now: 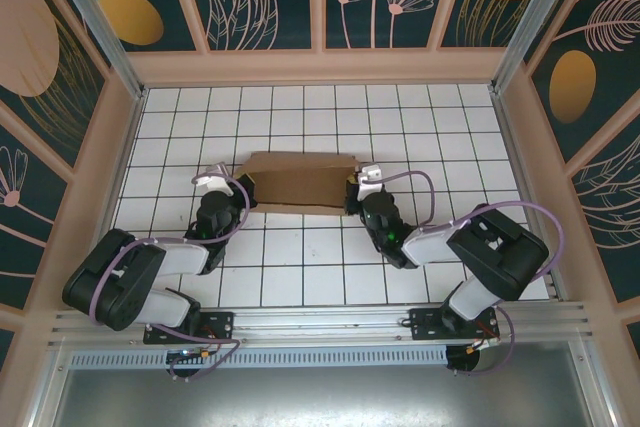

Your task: Fold the paper box

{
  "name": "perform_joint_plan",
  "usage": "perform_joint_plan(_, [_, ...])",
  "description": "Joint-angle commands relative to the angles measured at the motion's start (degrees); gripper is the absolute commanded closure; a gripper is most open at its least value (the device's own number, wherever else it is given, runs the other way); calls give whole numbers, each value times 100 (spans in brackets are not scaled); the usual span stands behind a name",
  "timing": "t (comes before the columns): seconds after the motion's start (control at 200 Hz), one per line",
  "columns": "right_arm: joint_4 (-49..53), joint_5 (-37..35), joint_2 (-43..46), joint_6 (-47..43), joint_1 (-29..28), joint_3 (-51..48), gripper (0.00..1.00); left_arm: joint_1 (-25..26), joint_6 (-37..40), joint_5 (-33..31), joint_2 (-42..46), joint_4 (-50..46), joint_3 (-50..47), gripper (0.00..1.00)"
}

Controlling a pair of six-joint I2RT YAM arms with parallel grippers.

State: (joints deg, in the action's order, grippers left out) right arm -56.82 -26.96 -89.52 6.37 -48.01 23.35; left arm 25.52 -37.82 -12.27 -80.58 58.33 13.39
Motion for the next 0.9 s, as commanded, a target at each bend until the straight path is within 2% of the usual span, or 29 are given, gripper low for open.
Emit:
perform_joint_plan(0.0, [180, 51, -9, 261, -152, -136, 87, 59, -72, -127, -118, -1050, -304, 100])
perform_joint_plan(0.095, [186, 3, 106, 252, -149, -164, 83, 56, -29, -221, -53, -1088, -288, 100])
perform_joint_plan(0.21, [270, 62, 315, 92, -149, -145, 64, 58, 24, -306, 29, -1242, -214, 100])
perform_joint_plan(0.32, [340, 45, 724, 81, -152, -303, 53, 47, 86, -361, 34, -1346, -143, 100])
perform_joint_plan(0.45, [271, 186, 1429, 44, -156, -807, 51, 59, 108, -333, -7, -1385, -83, 100])
perform_joint_plan(0.55, [171, 625, 2099, -105, -218, -1281, 51, 58, 134, -336, -36, -1401, -48, 100])
perform_joint_plan(0.676, [404, 1364, 3382, -73, -253, -1802, 53, 59, 129, -284, -114, -1414, 14, 100])
perform_joint_plan(0.761, [1168, 1663, 4056, -73, -235, -1661, 55, 59, 100, -211, -247, -1434, 112, 100])
perform_joint_plan(0.896, [2905, 1282, 4348, -242, -156, -644, 54, 59, 26, 15, -512, -1466, 368, 100])
